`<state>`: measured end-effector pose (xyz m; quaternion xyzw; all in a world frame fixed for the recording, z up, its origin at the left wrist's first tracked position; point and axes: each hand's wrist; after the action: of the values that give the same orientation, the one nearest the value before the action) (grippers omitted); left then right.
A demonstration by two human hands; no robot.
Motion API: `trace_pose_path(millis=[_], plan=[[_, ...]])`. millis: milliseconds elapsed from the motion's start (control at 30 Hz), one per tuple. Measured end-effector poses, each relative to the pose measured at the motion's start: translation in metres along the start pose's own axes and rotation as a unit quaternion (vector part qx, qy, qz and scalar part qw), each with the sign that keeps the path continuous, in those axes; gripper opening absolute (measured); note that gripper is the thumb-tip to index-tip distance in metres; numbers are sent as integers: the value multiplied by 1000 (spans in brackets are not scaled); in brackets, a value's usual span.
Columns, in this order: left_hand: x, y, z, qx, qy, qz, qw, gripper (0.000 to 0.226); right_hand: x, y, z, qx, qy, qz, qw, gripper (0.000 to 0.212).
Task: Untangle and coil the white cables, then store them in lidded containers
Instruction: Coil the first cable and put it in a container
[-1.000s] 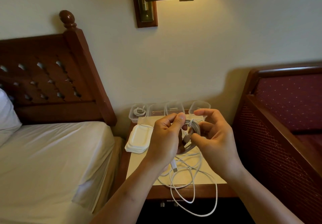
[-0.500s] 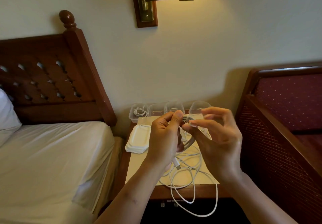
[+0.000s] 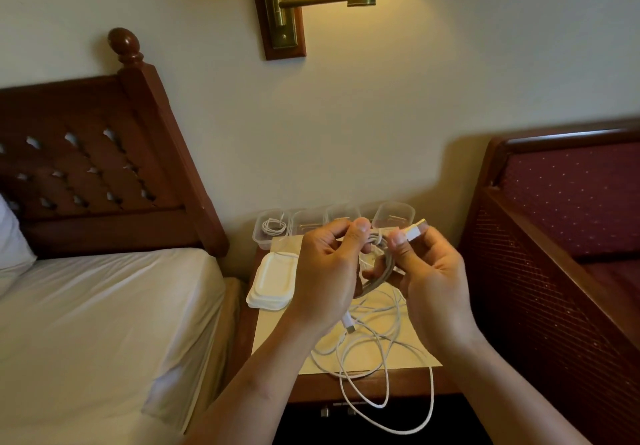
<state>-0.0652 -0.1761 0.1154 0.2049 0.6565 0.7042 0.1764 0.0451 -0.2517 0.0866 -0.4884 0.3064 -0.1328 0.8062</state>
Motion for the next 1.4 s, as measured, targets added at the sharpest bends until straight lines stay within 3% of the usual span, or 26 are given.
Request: trace_pose_path(millis=[233, 333, 433, 500, 567, 700, 900, 1167, 1267, 1400], plan=[[12, -2, -2, 58, -49, -6, 997, 37, 13, -4, 13, -107, -170, 5, 980, 27], [14, -3, 0, 71, -49, -15, 996, 35, 6, -2, 10, -83, -123, -8, 989, 31], [13, -4, 4, 75, -47, -36, 995, 37, 1, 5, 5, 23, -53, -88, 994, 72], [14, -5, 6, 70, -43, -29, 996, 38, 1, 11, 2, 102, -77, -179, 975, 60], [16, -5, 8, 64, -43, -11, 997, 37, 3, 13, 2, 110, -107, -197, 968, 40], [22, -4, 8, 77, -68, -15, 995, 34, 1, -3, 6, 46, -163, -147, 975, 27], [24, -10, 3, 95, -103, -10, 990, 31, 11, -4, 20, -81, -230, -191, 951, 17], [42, -12, 7, 140, -170, -37, 975, 29, 19, 1, 24, 45, -145, -280, 948, 19], [54, -16, 9, 157, -176, 17, 972, 25, 25, -1, 25, 61, -93, -291, 950, 16], [59, -12, 9, 145, -159, 91, 972, 20, 27, 0, 22, 89, -88, -317, 940, 17]])
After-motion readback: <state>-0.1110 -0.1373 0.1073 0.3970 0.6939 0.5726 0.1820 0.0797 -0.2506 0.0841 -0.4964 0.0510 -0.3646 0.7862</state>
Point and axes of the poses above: each hand's wrist, its own z-axis towards the middle knuckle, its own x-axis out of the back of the hand, y = z × x, and after that the axes turned 10 degrees about x, right-handed
